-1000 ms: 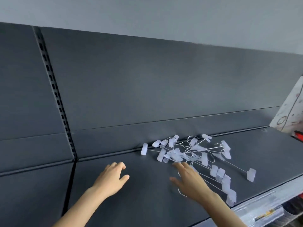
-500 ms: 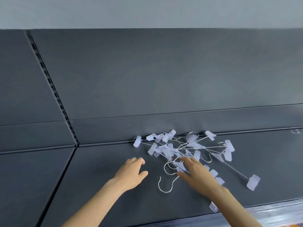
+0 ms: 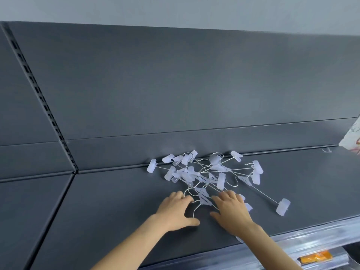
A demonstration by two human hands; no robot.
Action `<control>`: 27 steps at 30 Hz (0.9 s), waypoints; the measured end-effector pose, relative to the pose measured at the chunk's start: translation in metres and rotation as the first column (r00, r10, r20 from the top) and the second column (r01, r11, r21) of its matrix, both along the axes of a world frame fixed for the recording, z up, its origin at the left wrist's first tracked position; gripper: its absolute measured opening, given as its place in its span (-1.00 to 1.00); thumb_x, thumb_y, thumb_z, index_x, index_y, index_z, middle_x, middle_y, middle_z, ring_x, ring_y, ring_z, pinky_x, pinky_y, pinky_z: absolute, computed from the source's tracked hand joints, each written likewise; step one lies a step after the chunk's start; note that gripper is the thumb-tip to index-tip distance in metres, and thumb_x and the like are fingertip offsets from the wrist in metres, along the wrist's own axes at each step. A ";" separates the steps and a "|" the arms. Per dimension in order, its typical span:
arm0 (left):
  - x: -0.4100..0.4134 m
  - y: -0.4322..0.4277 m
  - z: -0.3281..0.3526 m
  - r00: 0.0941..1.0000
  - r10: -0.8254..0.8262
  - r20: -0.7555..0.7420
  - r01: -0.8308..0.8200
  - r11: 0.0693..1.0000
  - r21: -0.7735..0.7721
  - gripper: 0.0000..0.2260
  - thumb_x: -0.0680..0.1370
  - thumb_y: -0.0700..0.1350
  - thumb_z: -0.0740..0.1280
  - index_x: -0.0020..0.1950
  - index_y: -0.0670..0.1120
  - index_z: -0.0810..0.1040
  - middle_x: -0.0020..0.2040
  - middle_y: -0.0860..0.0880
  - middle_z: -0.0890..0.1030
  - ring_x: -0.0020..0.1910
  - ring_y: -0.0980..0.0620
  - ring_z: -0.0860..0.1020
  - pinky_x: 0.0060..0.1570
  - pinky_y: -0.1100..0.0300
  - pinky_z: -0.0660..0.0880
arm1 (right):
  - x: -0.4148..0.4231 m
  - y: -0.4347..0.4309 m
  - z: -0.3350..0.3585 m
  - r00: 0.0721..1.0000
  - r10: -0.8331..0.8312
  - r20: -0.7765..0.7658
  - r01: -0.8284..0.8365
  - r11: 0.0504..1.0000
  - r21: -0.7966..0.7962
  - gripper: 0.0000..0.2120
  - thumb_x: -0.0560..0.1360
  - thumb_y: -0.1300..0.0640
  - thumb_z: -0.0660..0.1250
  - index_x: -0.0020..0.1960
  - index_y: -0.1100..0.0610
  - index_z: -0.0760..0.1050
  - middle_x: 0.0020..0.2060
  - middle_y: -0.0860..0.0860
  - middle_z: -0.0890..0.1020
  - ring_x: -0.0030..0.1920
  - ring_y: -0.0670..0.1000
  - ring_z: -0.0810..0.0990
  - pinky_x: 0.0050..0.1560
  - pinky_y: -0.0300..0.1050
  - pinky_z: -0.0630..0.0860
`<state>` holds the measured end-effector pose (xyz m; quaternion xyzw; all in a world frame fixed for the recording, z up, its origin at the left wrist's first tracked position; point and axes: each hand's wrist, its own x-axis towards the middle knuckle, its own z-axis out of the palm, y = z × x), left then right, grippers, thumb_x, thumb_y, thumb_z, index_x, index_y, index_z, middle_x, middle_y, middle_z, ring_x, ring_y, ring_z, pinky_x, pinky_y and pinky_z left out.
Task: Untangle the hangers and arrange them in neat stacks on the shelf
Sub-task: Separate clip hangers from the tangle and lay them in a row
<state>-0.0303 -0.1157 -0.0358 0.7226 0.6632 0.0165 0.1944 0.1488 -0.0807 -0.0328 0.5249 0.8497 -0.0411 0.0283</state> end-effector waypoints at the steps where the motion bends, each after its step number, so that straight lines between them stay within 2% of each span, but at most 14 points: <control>1: -0.001 -0.001 0.000 1.000 -0.014 -0.017 0.014 1.000 0.009 -0.47 0.43 0.17 0.32 0.33 0.02 0.31 0.23 -0.04 0.40 0.26 -0.04 0.33 0.20 0.07 0.33 | -0.001 -0.002 -0.003 1.000 0.009 0.022 -0.009 1.000 0.013 -0.53 0.51 -0.11 0.17 0.37 0.04 0.27 0.32 0.02 0.40 0.38 0.09 0.22 0.38 0.00 0.14; 4: -0.014 -0.005 0.002 1.000 0.005 0.020 -0.005 0.999 0.046 -0.62 0.47 0.01 0.30 0.26 0.00 0.35 0.05 0.00 0.48 0.14 -0.03 0.38 0.06 0.11 0.35 | -0.008 -0.006 -0.007 0.998 0.047 -0.043 -0.046 0.999 0.021 -0.60 0.53 -0.07 0.15 0.31 0.05 0.35 0.25 0.00 0.48 0.34 0.08 0.28 0.37 -0.05 0.14; 7: -0.035 -0.011 0.003 0.998 0.036 0.058 -0.039 0.997 0.062 -0.65 0.46 -0.05 0.28 0.23 0.03 0.37 -0.12 0.08 0.41 -0.02 0.03 0.34 -0.04 0.18 0.29 | -0.011 -0.004 -0.008 0.963 0.066 -0.263 -0.061 0.998 0.029 -0.73 0.56 0.04 0.12 0.13 0.11 0.50 0.08 0.02 0.55 0.19 0.07 0.41 0.21 -0.11 0.30; 10: -0.054 -0.017 0.003 0.996 0.071 0.052 -0.073 0.996 0.051 -0.63 0.42 0.00 0.32 0.22 0.09 0.39 -0.12 0.09 0.41 -0.03 0.06 0.33 -0.01 0.20 0.27 | -0.015 0.003 -0.010 0.893 0.059 -0.446 -0.024 0.996 0.083 -0.78 0.54 0.15 0.16 -0.12 0.19 0.55 -0.16 0.05 0.57 -0.07 0.11 0.49 -0.09 -0.07 0.46; 12: -0.064 -0.020 0.003 0.995 0.078 0.055 -0.080 0.996 0.036 -0.63 0.41 0.07 0.33 0.21 0.11 0.41 -0.07 0.10 0.40 0.00 0.08 0.33 0.04 0.20 0.28 | -0.020 0.009 -0.010 0.857 0.057 -0.513 0.043 0.983 0.180 -0.80 0.49 0.21 0.23 -0.28 0.19 0.50 -0.33 0.03 0.50 -0.23 0.10 0.46 -0.31 -0.09 0.43; 15: -0.072 -0.018 0.002 0.983 0.121 0.140 -0.132 0.988 0.074 -0.70 0.48 0.11 0.28 0.17 0.09 0.48 0.04 0.09 0.42 0.07 0.09 0.35 0.13 0.18 0.32 | -0.031 0.020 -0.002 0.806 0.014 -0.591 0.178 0.948 0.265 -0.95 0.38 0.30 0.40 -0.25 0.19 0.59 -0.34 0.06 0.55 -0.29 0.12 0.51 -0.37 -0.13 0.43; 18: -0.079 -0.006 0.003 0.961 0.195 0.195 -0.233 0.952 0.197 -0.75 0.56 0.02 0.19 0.18 0.01 0.50 0.14 0.06 0.46 0.21 0.08 0.37 0.19 0.18 0.34 | -0.049 0.035 0.003 0.883 0.012 -0.469 0.158 0.934 0.322 -0.87 0.32 0.25 0.46 -0.13 0.17 0.60 -0.25 0.08 0.60 -0.23 0.18 0.57 -0.26 -0.01 0.51; 20: -0.082 0.004 0.004 0.961 0.216 0.171 -0.256 0.929 0.266 -0.74 0.59 -0.04 0.15 0.24 -0.03 0.48 0.20 0.05 0.45 0.25 0.06 0.36 0.22 0.19 0.33 | -0.061 0.042 0.008 0.944 -0.022 -0.330 0.093 0.975 0.201 -0.86 0.43 0.16 0.33 -0.04 0.18 0.56 -0.11 0.08 0.61 -0.03 0.19 0.55 -0.02 0.02 0.45; 21: -0.084 0.009 0.006 0.963 0.219 0.158 -0.257 0.921 0.291 -0.73 0.59 -0.06 0.14 0.26 -0.04 0.46 0.23 0.05 0.45 0.27 0.05 0.35 0.22 0.20 0.32 | -0.066 0.045 0.005 0.958 -0.029 -0.284 0.076 0.985 0.157 -0.87 0.47 0.14 0.24 -0.09 0.17 0.53 -0.13 0.05 0.59 0.01 0.18 0.52 0.02 -0.02 0.38; 22: -0.086 0.013 0.007 0.964 0.220 0.146 -0.257 0.912 0.319 -0.71 0.59 -0.08 0.14 0.29 -0.05 0.44 0.25 0.05 0.43 0.28 0.05 0.34 0.22 0.20 0.32 | -0.069 0.046 0.005 0.961 -0.025 -0.274 0.061 0.990 0.123 -0.87 0.47 0.17 0.21 -0.22 0.14 0.49 -0.27 0.02 0.55 -0.07 0.17 0.49 -0.06 -0.08 0.34; 23: -0.088 0.017 0.008 0.967 0.217 0.133 -0.250 0.904 0.346 -0.70 0.60 -0.09 0.13 0.31 -0.06 0.42 0.27 0.05 0.42 0.29 0.05 0.34 0.23 0.20 0.31 | -0.071 0.047 0.005 0.964 -0.014 -0.267 0.044 0.993 0.106 -0.81 0.41 0.22 0.26 -0.37 0.11 0.39 -0.43 -0.03 0.43 -0.21 0.15 0.44 -0.22 -0.13 0.29; 25: -0.090 0.023 0.012 0.974 0.199 0.109 -0.227 0.886 0.406 -0.68 0.59 -0.10 0.14 0.34 -0.08 0.39 0.32 0.04 0.41 0.33 0.04 0.32 0.27 0.19 0.29 | -0.070 0.049 0.003 0.966 0.071 -0.249 -0.024 0.982 0.186 -0.58 0.09 0.32 0.46 -0.53 0.06 0.20 -0.60 -0.04 0.20 -0.45 0.05 0.26 -0.45 -0.29 0.06; 26: -0.091 0.026 0.014 0.977 0.188 0.104 -0.215 0.870 0.443 -0.67 0.59 -0.11 0.16 0.34 -0.11 0.40 0.32 0.02 0.42 0.34 0.03 0.33 0.29 0.18 0.28 | -0.067 0.052 0.002 0.960 0.087 -0.266 -0.021 0.969 0.245 -0.53 -0.06 0.35 0.50 -0.57 0.06 0.20 -0.64 -0.04 0.21 -0.50 0.01 0.21 -0.47 -0.34 -0.02; 27: -0.093 0.028 0.016 0.980 0.174 0.099 -0.200 0.851 0.486 -0.67 0.57 -0.11 0.19 0.33 -0.14 0.42 0.31 -0.01 0.45 0.33 -0.01 0.37 0.30 0.15 0.29 | -0.064 0.055 0.002 0.955 0.086 -0.285 -0.004 0.961 0.277 -0.56 -0.11 0.37 0.51 -0.60 0.06 0.27 -0.66 -0.04 0.29 -0.52 -0.01 0.22 -0.46 -0.36 -0.02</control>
